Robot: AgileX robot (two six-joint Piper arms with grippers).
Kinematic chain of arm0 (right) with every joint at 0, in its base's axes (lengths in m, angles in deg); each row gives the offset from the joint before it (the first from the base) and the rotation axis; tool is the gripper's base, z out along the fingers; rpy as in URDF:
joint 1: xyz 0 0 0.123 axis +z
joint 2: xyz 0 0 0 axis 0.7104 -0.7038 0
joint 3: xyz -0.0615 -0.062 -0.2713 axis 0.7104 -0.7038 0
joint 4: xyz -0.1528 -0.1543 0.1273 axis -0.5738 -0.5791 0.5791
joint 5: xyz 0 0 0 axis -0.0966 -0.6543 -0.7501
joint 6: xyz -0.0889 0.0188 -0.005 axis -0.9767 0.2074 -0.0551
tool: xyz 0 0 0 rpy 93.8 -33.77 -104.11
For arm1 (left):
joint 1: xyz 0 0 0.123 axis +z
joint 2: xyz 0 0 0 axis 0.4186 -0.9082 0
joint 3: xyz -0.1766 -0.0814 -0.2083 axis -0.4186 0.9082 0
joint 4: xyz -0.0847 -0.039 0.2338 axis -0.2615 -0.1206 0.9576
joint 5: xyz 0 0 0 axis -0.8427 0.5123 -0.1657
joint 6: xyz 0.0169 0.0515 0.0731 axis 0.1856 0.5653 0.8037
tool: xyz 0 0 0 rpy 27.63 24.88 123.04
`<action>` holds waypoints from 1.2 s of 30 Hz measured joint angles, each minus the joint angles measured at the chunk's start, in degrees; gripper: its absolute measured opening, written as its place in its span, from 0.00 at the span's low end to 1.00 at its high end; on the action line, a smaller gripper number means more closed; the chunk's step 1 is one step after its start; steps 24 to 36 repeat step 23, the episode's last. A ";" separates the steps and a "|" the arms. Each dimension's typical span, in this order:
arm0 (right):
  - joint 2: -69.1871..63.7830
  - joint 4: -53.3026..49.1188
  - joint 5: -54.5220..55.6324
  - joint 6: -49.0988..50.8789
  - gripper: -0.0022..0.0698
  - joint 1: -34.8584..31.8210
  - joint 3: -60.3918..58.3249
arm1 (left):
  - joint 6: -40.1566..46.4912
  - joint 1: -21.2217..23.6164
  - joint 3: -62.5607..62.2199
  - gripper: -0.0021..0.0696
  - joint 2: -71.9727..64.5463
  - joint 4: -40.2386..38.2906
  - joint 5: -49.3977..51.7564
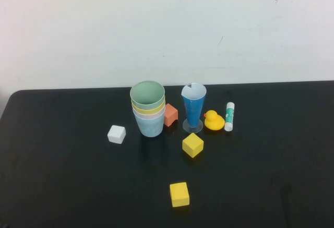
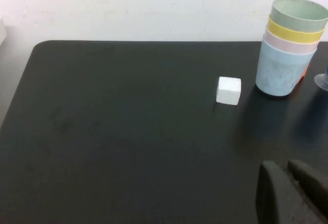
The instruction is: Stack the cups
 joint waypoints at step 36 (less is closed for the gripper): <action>0.00 -0.33 -0.72 -1.58 0.03 3.09 0.21 | 0.00 0.00 0.00 0.03 0.00 0.00 0.00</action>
